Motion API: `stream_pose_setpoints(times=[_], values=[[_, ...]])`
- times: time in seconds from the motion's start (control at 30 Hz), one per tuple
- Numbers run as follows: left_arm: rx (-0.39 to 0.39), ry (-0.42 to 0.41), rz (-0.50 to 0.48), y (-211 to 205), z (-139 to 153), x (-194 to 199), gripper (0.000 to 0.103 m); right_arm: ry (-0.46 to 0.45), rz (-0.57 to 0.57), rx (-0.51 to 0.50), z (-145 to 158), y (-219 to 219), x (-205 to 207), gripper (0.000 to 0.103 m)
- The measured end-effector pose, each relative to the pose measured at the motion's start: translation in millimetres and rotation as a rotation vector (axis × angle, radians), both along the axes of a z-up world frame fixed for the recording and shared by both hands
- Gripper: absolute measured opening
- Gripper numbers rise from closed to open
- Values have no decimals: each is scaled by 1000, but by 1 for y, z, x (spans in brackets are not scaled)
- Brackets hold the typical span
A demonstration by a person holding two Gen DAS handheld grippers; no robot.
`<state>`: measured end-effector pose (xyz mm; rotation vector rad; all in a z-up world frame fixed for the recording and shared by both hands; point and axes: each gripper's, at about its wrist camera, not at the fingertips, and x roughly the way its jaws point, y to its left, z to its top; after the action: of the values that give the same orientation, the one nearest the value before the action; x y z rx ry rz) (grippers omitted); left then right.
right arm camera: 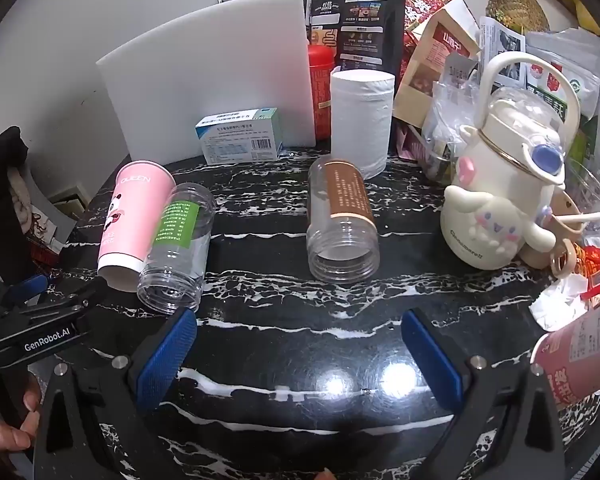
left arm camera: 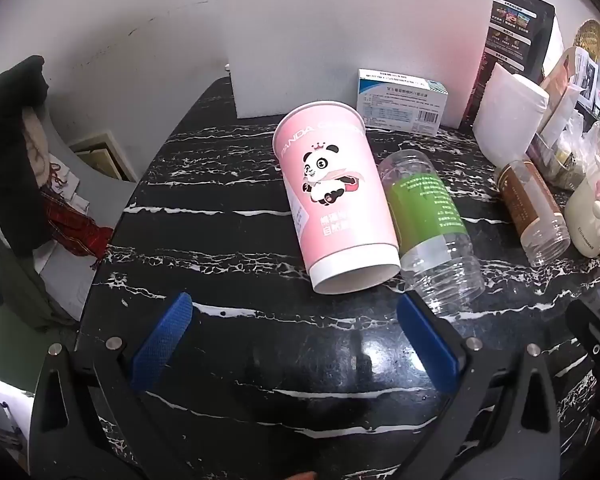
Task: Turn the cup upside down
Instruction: 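Move the right gripper toward the brown-labelled clear jar lying on its side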
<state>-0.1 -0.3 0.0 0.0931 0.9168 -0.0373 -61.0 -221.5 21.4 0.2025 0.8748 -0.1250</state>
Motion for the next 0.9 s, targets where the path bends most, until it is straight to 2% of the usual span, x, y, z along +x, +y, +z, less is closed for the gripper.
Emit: stream_pose_setpoints(times=[0.9], values=[[-5,8,-17,-1,3,-5,102,11,18,-18,0,4,-1,102]])
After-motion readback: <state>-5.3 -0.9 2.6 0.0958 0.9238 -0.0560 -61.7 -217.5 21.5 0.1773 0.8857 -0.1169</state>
